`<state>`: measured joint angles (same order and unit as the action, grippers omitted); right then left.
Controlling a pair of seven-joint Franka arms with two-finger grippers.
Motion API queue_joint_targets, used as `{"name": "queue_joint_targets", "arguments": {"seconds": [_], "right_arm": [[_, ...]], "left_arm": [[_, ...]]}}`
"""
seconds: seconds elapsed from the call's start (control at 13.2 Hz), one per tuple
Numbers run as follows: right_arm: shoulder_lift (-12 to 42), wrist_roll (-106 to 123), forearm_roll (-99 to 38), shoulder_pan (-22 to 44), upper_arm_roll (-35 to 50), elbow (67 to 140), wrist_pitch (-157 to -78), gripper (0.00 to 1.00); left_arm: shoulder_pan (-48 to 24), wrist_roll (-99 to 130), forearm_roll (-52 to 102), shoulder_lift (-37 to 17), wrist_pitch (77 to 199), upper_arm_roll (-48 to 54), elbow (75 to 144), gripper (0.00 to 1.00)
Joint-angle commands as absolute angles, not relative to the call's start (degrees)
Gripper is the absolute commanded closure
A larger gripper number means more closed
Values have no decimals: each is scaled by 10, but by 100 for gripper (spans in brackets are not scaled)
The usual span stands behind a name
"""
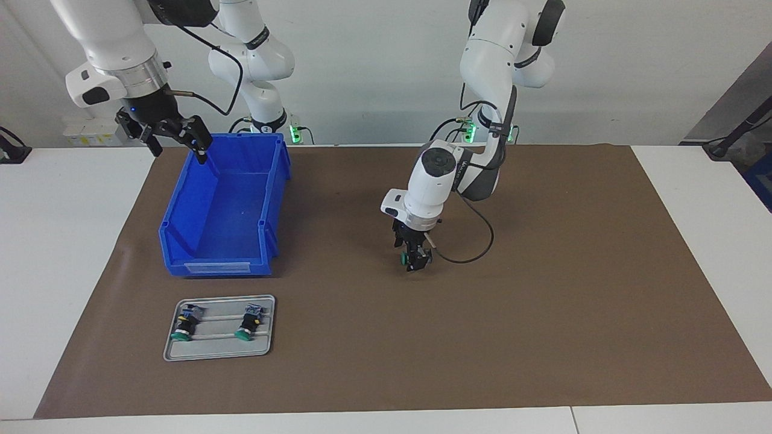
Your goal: Place and press button with both arms
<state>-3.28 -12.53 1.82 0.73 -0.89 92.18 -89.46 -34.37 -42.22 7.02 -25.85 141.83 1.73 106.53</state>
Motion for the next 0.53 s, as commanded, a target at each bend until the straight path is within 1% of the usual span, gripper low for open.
{"name": "queue_joint_targets", "arguments": {"seconds": [0.0, 0.15, 0.23, 0.38, 0.45], "right_arm": [[-47, -133, 5, 7, -7, 937, -893, 0], [-47, -133, 5, 6, -7, 937, -893, 0], [-47, -133, 5, 7, -7, 937, -893, 0], [-47, -133, 5, 7, -7, 937, -893, 0], [-47, -133, 5, 7, -7, 937, -893, 0]], "left_arm": [[-358, -410, 60, -254, 1446, 9, 1086, 16], [-359, -410, 61, -254, 1446, 9, 1084, 17], [-359, -410, 61, -254, 1446, 9, 1081, 21], [-359, -410, 61, -254, 1444, 9, 1076, 41], [-358, -410, 61, -254, 1441, 9, 1076, 47]]}}
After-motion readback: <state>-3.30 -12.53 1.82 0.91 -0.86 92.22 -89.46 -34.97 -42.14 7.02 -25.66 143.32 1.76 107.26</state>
